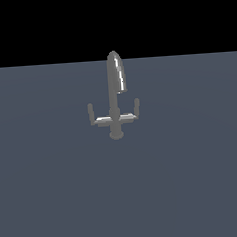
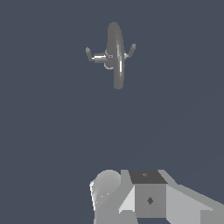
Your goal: Turn on the faucet by rotating a designated handle.
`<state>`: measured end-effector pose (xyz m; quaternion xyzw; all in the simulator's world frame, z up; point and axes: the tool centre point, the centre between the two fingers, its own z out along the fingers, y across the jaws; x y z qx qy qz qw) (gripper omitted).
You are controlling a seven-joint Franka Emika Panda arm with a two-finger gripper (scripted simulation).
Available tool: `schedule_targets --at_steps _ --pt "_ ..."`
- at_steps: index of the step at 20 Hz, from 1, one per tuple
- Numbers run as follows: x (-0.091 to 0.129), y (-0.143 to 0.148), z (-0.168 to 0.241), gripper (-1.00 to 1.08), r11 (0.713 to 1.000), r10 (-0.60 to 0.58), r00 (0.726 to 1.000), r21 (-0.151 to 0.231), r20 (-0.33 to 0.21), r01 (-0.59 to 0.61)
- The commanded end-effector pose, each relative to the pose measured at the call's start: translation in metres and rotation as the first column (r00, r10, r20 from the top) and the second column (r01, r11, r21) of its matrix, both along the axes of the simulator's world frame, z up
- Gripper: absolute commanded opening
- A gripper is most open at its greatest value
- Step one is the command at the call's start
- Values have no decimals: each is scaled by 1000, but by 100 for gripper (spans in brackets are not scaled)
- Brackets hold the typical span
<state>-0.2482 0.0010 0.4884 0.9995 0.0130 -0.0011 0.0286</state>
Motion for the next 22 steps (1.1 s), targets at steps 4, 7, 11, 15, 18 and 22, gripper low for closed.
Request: schedule_targets --at_steps 4,7,11,15,18,22 --pt "0 -2 -1 -100 1000 -2 1000 3 -4 2" --pt "-1 -7 -4 -100 1000 -4 1000 9 -14 4" --pt "0 -13 -8 -100 1000 15 999 10 -33 -15" --pt "6 -13 -10 -100 998 68 996 -6 -51 -68" --pt "11 -15 -12 -100 992 120 990 -19 -73 -122" --pt "20 -16 -16 -100 976 210 971 -38 -114 -216"
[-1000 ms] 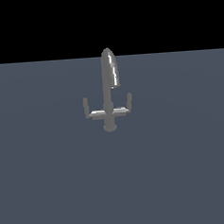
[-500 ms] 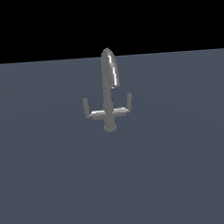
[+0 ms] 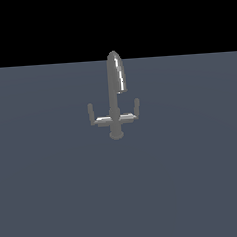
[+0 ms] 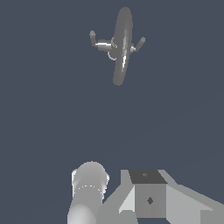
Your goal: Turn on the faucet by rotating a designated handle.
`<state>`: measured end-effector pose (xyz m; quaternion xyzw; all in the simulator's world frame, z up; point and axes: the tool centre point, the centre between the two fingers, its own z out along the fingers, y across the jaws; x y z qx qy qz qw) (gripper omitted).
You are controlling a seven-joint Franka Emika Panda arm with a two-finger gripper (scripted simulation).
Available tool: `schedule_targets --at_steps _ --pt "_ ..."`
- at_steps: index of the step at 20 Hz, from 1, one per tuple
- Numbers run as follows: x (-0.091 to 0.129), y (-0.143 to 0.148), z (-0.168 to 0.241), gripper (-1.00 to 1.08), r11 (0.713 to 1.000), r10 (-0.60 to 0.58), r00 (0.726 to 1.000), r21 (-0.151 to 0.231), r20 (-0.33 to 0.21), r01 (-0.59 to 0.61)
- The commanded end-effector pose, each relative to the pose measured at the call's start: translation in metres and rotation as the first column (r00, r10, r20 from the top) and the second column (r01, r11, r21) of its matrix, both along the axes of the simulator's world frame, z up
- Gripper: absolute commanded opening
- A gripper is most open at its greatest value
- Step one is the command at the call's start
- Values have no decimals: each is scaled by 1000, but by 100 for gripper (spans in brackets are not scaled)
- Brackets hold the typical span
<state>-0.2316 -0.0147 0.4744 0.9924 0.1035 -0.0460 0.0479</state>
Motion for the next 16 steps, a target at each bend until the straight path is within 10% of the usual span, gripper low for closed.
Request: schedule_targets --at_steps 1,8,16 --pt "6 -1 -3 -100 998 64 998 -16 -26 -64" --pt "28 -3 -12 -100 961 264 957 -50 -124 -272" --pt "54 -4 -25 -100 867 470 847 -49 -249 -496"
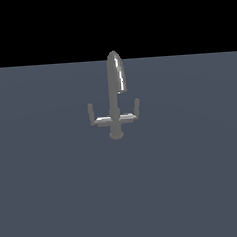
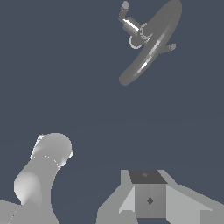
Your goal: Turn on the faucet by rotating a designated handle.
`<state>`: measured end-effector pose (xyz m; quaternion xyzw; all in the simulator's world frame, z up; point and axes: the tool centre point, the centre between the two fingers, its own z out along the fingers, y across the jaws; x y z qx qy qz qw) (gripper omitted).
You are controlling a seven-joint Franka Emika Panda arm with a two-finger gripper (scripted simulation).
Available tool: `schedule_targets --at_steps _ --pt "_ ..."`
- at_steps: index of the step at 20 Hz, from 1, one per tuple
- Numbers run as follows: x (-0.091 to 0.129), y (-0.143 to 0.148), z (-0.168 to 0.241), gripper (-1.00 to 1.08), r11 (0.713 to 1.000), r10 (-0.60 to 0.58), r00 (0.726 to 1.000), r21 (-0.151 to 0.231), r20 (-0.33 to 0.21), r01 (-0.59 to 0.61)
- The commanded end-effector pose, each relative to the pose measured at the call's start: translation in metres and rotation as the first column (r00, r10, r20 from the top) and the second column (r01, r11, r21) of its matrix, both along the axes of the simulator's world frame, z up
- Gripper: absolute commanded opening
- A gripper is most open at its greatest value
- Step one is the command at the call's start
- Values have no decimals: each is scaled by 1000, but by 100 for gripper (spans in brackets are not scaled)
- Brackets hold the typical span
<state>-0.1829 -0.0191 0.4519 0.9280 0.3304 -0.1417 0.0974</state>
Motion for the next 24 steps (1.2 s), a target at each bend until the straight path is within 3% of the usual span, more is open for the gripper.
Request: schedule_targets --at_steps 1,6,12,18,24 --pt "8 0 -4 -100 997 75 996 -13 -40 -75" --pt "25 1 -14 -100 975 216 968 -27 -125 -221" --pt "45 2 -26 -100 922 371 899 -22 -233 -386" --pt "65 6 -40 -100 845 504 793 7 -343 -535" --pt "84 10 -55 -100 750 611 654 61 -446 -659"
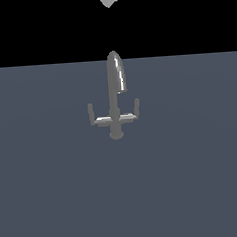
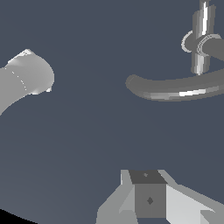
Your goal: Turn on the faucet by rotating a designated handle.
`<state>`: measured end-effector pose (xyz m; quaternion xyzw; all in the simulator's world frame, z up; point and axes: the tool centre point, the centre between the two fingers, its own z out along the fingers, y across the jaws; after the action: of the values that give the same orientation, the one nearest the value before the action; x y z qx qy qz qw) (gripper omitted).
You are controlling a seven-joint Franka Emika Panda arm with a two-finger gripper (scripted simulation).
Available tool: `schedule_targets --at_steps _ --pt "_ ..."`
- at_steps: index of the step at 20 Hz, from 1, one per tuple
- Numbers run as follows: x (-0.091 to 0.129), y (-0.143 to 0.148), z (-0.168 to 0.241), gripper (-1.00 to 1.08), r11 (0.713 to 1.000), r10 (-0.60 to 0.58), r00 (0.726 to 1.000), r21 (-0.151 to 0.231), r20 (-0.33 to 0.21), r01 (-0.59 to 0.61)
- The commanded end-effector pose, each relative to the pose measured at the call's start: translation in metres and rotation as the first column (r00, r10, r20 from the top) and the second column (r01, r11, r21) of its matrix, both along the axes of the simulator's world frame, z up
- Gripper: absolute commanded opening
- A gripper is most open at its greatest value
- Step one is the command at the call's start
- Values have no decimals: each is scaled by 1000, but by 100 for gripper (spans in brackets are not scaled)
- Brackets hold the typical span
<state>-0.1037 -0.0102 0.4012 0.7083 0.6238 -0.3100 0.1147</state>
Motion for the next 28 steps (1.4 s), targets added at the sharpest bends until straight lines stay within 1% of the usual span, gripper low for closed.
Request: schedule_targets --at_steps 1,4,7,10,14,17,21,24,28 --pt "8 2 -6 -100 998 67 996 -9 -54 -68" --pt "18 5 -15 -100 989 143 982 -14 -119 -146" --pt "27 8 -23 -100 975 215 959 -15 -187 -222" --pt "37 12 -32 -100 956 282 925 -10 -254 -294" --pt "49 17 -44 -100 923 363 866 5 -345 -385" --pt "58 21 -53 -100 894 417 811 23 -411 -448" --pt "69 27 -66 -100 851 477 726 53 -496 -523" --pt "78 32 -76 -100 816 514 653 82 -556 -572" --pt "88 40 -90 -100 768 551 547 125 -631 -628"
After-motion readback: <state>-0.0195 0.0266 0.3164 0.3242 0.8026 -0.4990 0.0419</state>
